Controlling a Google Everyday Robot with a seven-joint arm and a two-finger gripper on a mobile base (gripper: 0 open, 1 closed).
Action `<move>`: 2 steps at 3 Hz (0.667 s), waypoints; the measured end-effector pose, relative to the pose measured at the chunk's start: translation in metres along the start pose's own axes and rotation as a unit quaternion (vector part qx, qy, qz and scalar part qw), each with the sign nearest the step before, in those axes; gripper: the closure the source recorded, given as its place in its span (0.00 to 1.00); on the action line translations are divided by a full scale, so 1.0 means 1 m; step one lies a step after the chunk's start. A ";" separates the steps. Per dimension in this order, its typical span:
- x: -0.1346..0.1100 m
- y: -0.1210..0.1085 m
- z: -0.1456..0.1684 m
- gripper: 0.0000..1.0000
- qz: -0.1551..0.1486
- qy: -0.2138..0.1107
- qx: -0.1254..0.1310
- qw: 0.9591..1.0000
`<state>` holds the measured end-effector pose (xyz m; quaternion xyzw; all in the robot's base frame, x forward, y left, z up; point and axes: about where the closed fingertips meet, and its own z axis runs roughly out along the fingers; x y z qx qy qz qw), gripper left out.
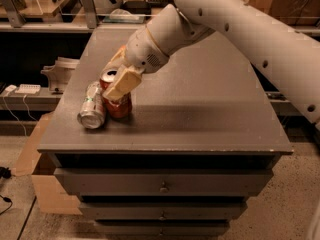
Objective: Move coke can near 7up can
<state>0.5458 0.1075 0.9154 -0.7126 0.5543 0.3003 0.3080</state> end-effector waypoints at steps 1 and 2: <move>0.006 -0.001 0.004 0.65 0.004 -0.005 -0.004 1.000; 0.011 -0.002 0.006 0.41 0.007 -0.011 -0.005 1.000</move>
Offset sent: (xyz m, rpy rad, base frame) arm 0.0079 -0.0079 -0.0163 0.0290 0.0276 -0.0087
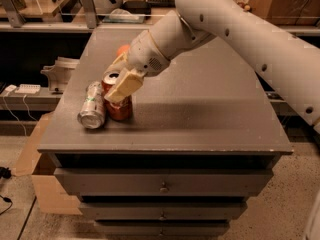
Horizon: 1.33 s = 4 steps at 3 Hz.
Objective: Move coke can near 7up can
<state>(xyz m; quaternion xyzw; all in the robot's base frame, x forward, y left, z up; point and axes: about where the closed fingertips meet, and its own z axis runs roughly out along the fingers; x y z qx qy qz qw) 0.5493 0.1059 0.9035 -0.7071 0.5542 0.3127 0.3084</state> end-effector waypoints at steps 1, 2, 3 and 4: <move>0.003 -0.001 0.000 0.18 0.000 -0.003 -0.002 1.000; 0.005 -0.002 -0.002 0.00 -0.001 -0.005 -0.005 1.000; 0.008 -0.005 -0.012 0.00 -0.006 0.002 -0.001 1.000; 0.017 -0.012 -0.039 0.00 -0.010 0.013 0.022 1.000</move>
Offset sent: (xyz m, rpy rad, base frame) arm 0.0067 -0.0117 -0.0015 0.0112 0.0059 0.0106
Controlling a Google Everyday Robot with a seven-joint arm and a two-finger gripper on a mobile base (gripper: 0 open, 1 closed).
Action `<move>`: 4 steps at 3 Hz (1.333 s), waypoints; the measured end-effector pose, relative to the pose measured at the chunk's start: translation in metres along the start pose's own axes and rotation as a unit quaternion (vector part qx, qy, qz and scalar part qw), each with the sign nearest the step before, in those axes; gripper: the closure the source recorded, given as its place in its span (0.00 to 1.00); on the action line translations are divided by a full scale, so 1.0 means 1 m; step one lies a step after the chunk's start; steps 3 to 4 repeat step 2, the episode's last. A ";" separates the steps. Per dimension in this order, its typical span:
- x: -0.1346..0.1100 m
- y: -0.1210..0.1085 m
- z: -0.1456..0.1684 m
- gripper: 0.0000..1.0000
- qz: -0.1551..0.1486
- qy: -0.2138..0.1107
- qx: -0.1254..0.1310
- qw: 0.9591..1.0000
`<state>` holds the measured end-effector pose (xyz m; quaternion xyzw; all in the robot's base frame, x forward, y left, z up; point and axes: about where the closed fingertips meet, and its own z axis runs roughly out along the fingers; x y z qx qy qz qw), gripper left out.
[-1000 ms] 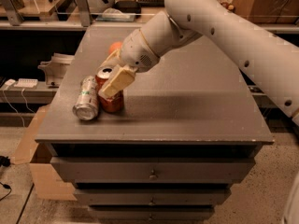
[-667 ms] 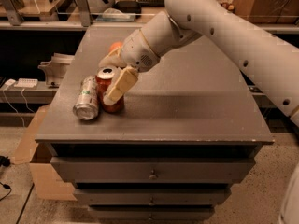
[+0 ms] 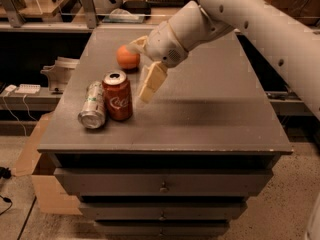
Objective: Move coke can near 7up can
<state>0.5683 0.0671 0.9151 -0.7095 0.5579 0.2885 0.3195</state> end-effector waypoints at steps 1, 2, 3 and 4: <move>0.028 -0.010 -0.042 0.00 0.007 0.010 0.042 0.999; 0.028 -0.010 -0.042 0.00 0.007 0.010 0.042 0.999; 0.028 -0.010 -0.042 0.00 0.007 0.010 0.042 0.999; 0.028 -0.010 -0.042 0.00 0.007 0.010 0.042 0.999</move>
Offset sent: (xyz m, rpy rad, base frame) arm 0.0146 -0.0386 0.0049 -0.0019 -0.0354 -0.0596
